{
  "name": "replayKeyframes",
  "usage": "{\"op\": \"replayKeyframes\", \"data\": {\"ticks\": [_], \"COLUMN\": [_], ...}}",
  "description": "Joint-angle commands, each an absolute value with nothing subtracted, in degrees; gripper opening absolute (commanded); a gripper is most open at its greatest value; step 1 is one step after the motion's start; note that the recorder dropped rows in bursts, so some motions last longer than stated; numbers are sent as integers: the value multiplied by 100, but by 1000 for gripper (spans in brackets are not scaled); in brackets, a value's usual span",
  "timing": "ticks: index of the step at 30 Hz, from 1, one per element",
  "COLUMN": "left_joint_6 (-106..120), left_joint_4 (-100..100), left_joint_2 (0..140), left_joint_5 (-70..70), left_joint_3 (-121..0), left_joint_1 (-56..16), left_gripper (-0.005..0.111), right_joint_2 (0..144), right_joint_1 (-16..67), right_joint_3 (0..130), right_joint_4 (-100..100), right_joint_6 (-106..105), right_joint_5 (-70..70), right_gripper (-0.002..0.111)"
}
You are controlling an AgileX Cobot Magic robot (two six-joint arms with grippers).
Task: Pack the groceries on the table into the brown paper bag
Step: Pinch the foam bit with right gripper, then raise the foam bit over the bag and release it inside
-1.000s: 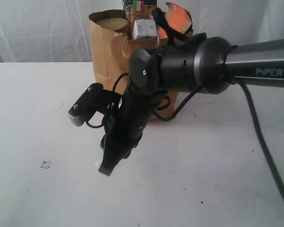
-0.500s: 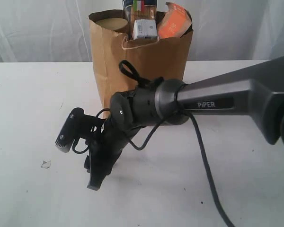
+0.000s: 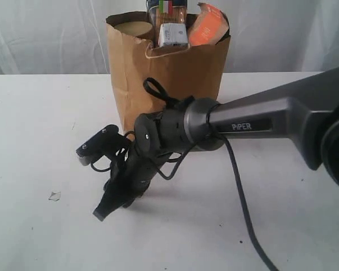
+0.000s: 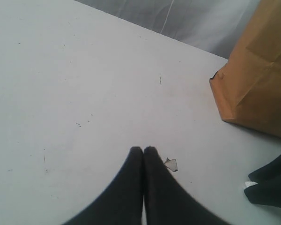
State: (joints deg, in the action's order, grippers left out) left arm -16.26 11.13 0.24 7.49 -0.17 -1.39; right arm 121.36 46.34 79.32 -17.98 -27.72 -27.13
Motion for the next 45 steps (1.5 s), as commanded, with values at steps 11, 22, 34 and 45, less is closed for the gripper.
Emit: {"op": "replayKeyframes", "data": {"ticks": [11, 22, 34, 45], "left_joint_6": [-1648, -1648, -1648, -1648], "left_joint_4": [1168, 1168, 1168, 1168], "left_joint_2": [0, 0, 0, 0], "left_joint_5": [739, 739, 739, 739], "left_joint_3": [0, 0, 0, 0], "left_joint_1": [-129, -129, -129, -129], "left_gripper": [0, 0, 0, 0], "right_joint_2": [11133, 9120, 9734, 10678], "right_joint_1": [4513, 4513, 4425, 3768], "right_joint_3": [7940, 7940, 7928, 7928], "right_joint_4": [-1869, -2088, -1968, -4458], "right_joint_6": [-2536, -2545, -3076, -4321], "right_joint_5": [-3744, -2308, 3376, 3814], "right_gripper": [5, 5, 5, 6]}}
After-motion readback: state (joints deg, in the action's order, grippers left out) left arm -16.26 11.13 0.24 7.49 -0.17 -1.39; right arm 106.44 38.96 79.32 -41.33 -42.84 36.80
